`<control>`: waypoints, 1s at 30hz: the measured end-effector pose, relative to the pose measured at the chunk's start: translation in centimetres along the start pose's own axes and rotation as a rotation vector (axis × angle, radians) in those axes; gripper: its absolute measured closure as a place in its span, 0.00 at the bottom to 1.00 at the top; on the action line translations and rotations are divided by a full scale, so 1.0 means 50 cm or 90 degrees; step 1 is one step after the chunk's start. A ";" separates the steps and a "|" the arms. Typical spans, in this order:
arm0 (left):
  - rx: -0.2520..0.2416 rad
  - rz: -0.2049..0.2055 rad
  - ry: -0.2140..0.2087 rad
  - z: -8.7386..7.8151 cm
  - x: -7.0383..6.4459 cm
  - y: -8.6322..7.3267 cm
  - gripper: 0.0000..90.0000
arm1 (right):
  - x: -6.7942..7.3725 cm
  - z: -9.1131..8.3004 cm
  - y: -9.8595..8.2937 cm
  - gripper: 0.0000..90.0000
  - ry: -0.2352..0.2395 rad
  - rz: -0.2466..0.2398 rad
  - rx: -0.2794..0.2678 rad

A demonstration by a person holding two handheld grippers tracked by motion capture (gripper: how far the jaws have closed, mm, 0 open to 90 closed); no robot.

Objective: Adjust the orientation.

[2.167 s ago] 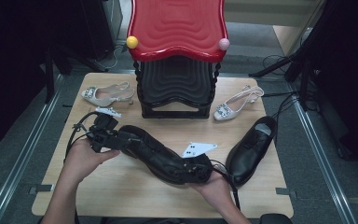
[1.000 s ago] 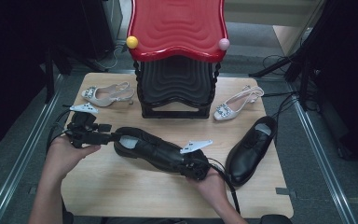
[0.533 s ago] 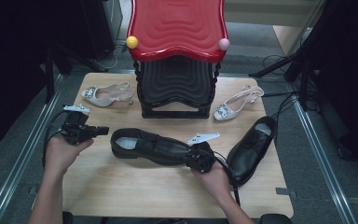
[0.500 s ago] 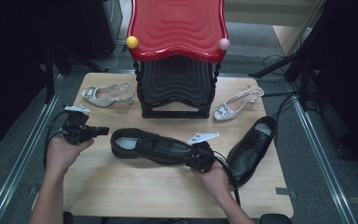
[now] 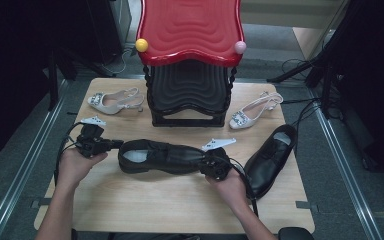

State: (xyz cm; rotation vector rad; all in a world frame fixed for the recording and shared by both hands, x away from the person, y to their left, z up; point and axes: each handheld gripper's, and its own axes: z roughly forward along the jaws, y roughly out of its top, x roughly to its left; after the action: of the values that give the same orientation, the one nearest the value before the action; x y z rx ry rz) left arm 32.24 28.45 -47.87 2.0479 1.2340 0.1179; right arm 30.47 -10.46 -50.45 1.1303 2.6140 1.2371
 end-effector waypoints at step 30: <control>0.031 0.033 -0.013 0.047 -0.057 -0.013 1.00 | 0.026 0.039 0.023 1.00 0.064 0.002 0.004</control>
State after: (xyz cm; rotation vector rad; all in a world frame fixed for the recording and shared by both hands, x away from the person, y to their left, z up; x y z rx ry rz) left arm 31.23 25.10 -49.18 2.1183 1.1831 0.0923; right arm 30.83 -7.89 -50.66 1.1016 2.6894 1.3210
